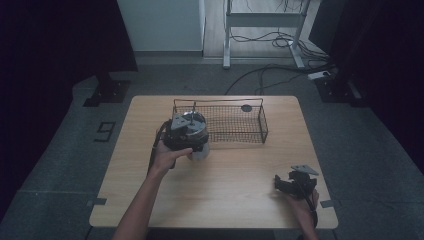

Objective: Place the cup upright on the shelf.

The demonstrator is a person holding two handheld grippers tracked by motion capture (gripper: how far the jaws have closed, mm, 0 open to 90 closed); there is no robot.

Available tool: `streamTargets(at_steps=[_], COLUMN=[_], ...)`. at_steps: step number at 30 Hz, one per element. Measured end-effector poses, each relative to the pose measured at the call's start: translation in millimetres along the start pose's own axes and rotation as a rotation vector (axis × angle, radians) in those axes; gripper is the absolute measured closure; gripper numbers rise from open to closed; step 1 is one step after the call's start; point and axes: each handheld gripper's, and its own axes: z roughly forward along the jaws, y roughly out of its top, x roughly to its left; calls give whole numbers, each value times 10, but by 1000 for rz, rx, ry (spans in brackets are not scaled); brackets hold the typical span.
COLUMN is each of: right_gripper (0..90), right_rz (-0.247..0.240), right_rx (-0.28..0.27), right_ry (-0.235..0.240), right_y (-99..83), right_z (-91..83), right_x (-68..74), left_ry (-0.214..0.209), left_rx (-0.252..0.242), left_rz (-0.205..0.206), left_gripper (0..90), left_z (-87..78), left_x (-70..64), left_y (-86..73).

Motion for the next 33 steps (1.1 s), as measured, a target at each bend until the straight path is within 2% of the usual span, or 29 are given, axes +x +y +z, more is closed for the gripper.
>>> streamTargets(at_steps=[22,33], right_gripper=[63,63], right_rz=[-1,-2], right_rx=[-3,-4], right_ry=[-1,0], right_y=[-2,-3], right_z=[0,1], right_x=[-3,-3], left_ry=[1,12], left_rx=[-8,-4], left_rz=[2,-20], left_gripper=[44,44], left_z=[47,102], left_x=[49,178], left_y=[219,324])
